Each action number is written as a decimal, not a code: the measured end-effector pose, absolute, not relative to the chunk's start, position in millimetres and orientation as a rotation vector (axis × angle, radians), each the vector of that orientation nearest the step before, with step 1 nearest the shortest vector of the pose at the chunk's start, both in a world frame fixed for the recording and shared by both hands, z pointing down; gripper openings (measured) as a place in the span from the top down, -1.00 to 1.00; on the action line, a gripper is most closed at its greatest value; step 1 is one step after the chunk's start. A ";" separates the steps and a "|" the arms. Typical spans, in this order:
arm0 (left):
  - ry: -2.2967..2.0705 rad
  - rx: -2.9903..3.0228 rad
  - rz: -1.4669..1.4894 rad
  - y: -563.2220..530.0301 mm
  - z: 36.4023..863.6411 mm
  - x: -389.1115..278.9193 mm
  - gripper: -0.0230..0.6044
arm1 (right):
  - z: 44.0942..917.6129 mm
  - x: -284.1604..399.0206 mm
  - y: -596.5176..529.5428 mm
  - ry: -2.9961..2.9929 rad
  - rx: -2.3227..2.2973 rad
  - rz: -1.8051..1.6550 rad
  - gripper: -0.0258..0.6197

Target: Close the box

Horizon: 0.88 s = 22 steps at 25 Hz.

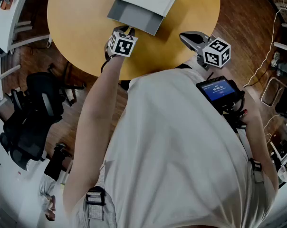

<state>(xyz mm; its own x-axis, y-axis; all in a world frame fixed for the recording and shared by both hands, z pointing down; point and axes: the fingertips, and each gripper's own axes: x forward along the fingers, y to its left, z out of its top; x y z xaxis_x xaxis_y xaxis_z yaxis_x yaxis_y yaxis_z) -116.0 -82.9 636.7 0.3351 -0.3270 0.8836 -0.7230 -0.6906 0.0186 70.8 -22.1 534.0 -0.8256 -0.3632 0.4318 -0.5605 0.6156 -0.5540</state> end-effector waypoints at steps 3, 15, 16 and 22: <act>-0.942 2.181 1.297 -97.8 638.0 -113.7 0.69 | 533.5 73.2 -26.2 -2.565 0.759 1.027 0.92; -0.965 2.162 1.219 -172.5 635.8 -86.7 0.68 | 541.9 100.1 -21.8 -2.509 0.900 1.088 0.92; -0.972 2.148 1.195 -177.0 638.5 -85.8 0.68 | 542.8 102.1 -21.8 -2.505 0.909 1.092 0.92; -0.962 2.115 1.130 -179.5 644.5 -87.8 0.55 | 546.2 107.8 -20.4 -2.492 0.930 1.099 0.92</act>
